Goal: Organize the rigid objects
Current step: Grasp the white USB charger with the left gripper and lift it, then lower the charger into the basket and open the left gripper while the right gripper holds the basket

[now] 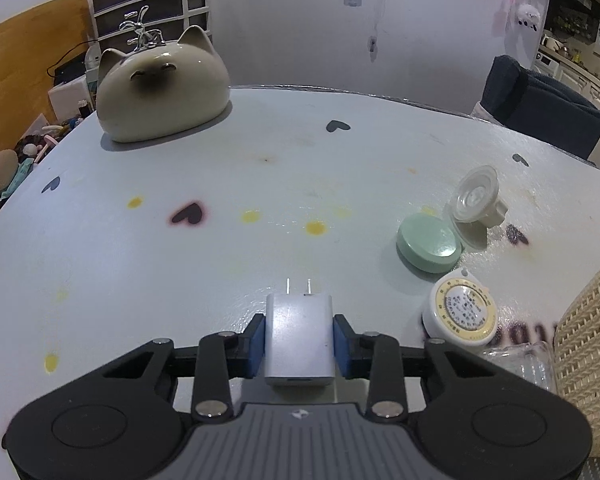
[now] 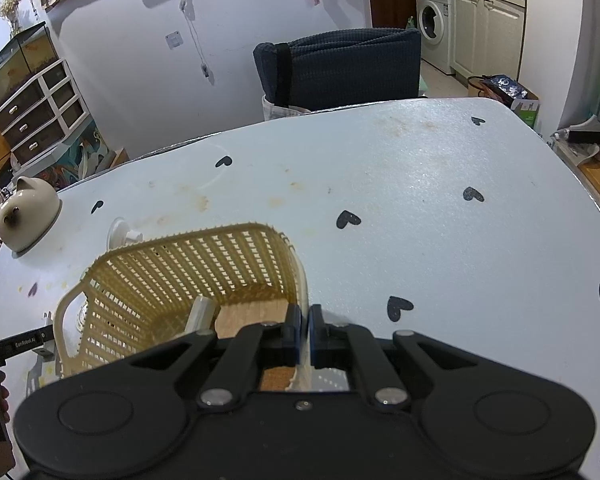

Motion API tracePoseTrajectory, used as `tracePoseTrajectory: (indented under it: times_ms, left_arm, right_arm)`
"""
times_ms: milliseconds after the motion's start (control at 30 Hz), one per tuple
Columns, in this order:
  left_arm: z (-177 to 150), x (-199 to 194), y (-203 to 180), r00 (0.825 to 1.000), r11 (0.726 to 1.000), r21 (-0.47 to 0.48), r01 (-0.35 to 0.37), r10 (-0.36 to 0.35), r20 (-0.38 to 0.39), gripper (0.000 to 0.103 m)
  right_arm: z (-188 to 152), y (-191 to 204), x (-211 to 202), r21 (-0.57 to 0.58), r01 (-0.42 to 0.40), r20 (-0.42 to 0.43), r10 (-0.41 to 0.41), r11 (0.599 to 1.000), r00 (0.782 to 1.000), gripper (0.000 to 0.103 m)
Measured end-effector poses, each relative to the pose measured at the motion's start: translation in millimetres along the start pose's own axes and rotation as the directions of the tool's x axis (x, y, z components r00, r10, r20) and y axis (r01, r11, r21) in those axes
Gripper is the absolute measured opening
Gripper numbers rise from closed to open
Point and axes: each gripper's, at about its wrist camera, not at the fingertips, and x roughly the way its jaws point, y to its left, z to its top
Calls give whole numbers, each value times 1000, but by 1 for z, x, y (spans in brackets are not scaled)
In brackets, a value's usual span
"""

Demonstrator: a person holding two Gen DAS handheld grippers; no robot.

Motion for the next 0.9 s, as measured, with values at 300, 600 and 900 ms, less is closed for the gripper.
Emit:
tracePoseTrajectory:
  times_ms: [300, 600, 900]
  left_arm:
    - [-7, -10, -5, 999, 1000, -3, 27, -27, -20, 36]
    - [-13, -50, -21, 994, 994, -6, 113, -113, 10, 36]
    - [-8, -97, -51, 973, 975, 30, 221, -222, 55, 36]
  right_arm:
    - [0, 0, 0, -3, 2, 0, -2, 1000, 1000, 4]
    - [0, 1, 0, -3, 1, 0, -1, 1000, 1000, 4]
    - [0, 1, 0, -2, 1, 0, -1, 1000, 1000, 4]
